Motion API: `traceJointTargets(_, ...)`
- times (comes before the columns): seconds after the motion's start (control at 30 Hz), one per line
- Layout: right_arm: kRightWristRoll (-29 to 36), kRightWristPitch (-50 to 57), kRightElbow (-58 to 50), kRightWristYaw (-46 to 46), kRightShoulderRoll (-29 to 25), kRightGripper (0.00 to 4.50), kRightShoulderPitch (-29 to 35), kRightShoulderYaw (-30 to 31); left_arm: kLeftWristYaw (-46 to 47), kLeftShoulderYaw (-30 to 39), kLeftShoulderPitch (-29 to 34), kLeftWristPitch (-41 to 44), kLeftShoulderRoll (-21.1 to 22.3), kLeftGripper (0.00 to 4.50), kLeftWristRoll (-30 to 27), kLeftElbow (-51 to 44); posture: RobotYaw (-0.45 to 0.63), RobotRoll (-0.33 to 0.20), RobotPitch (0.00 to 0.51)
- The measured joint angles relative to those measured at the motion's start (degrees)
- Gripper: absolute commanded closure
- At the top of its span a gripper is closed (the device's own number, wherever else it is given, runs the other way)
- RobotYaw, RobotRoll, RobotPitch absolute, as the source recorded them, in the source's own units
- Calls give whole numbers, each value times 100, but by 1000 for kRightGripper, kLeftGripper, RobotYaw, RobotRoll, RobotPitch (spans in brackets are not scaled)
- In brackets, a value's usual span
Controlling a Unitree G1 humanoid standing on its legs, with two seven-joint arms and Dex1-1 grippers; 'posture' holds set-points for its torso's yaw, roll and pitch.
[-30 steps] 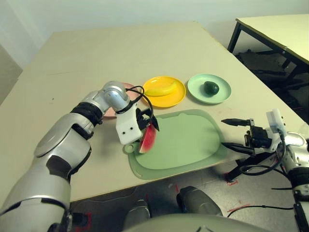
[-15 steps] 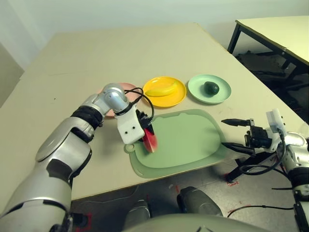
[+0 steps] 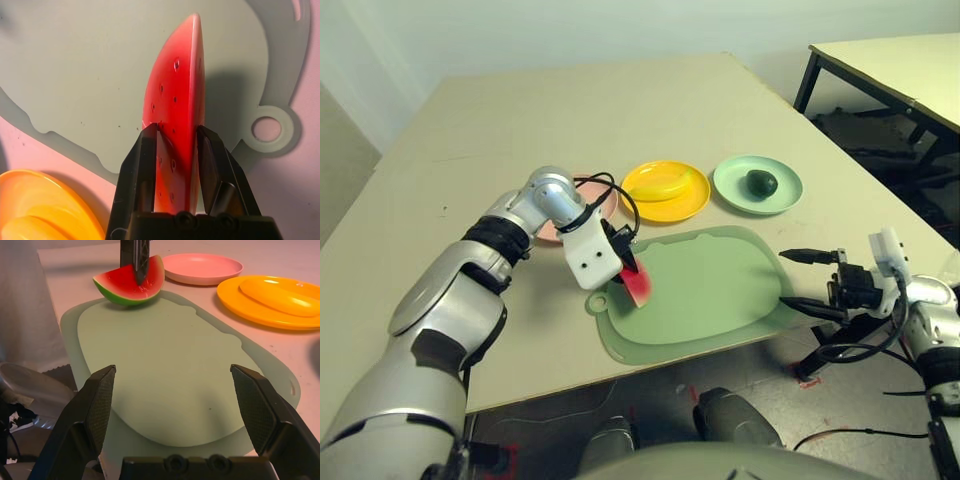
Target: Place the fruits into color-matched plates.
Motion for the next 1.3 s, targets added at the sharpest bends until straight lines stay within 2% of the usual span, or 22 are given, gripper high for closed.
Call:
traceJointTargets(0.4, -29, 4, 24, -6, 59, 0, -70, 0, -28, -525, -204, 537, 394, 3353, -472, -261, -271, 0, 0)
traceJointTargets(0.67, -52, 26, 23, -56, 122, 0, -119, 2, -29, -625, -413, 728, 423, 3353, -740, -257, -270, 0, 0)
traceJointTargets(0.8, -53, 67, 12, -114, 140, 0, -119, 3, -29, -544, -690, 732, 404, 3353, -689, 90, -270, 0, 0)
traceJointTargets(0.9, -52, 82, -4, -150, 181, 0, -119, 2, -30, -344, -850, 665, 357, 3353, -492, 492, -268, 0, 0)
traceJointTargets(1.0, -25, 162, -94, -259, 226, 0, -118, -21, 180, -124, -1091, 537, 264, 3353, 67, 1105, -263, 0, 0)
traceJointTargets(1.13, 48, 299, -335, -439, 305, 0, -109, -127, 946, 148, -1469, 625, 202, 3353, 903, 1706, -266, 0, 0)
traceJointTargets(1.3, 160, 490, -729, -690, 389, 0, 67, -205, 2198, 151, -1587, 922, 227, 3353, 2014, 2203, -280, 0, 0)
